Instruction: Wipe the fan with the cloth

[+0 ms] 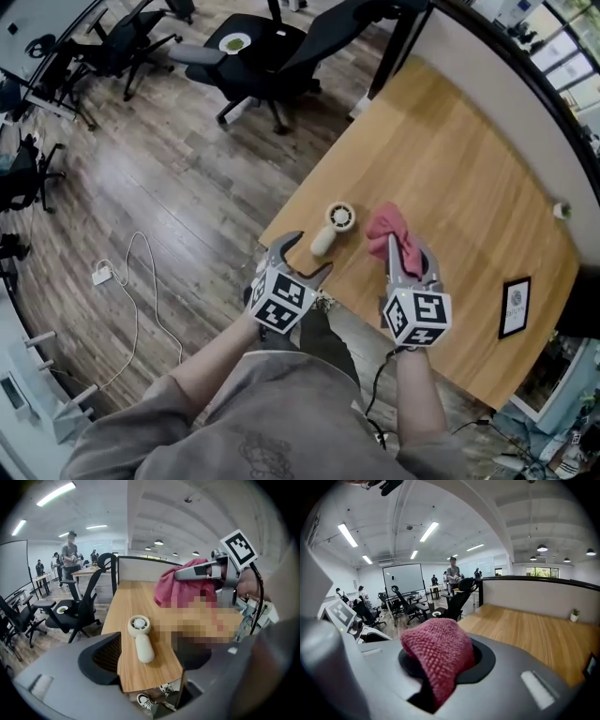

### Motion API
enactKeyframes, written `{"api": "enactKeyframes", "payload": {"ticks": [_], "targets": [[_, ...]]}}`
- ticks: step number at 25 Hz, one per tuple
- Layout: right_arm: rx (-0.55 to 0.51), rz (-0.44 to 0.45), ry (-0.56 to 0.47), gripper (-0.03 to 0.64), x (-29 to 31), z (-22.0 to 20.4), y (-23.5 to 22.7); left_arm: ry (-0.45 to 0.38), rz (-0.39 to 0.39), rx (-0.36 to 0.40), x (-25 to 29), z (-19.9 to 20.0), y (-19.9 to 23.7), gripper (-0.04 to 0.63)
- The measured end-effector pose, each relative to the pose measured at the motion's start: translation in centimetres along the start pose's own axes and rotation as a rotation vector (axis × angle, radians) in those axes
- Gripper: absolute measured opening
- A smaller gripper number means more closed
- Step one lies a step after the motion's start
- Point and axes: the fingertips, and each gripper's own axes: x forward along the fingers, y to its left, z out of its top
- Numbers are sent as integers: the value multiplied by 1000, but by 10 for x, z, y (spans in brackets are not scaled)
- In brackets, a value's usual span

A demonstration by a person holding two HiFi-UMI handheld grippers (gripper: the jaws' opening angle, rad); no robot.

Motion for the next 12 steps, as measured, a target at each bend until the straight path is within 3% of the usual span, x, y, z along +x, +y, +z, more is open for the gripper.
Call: {"api": "enactKeyframes", "payload": {"ticks": [6,12], "targets": [[-13,16,34,87,36,-19,3,49,25,-50,42,-26,7,341],[-22,32,50,87,64,-32,8,112,2,-24,80,-51,7,331]]}}
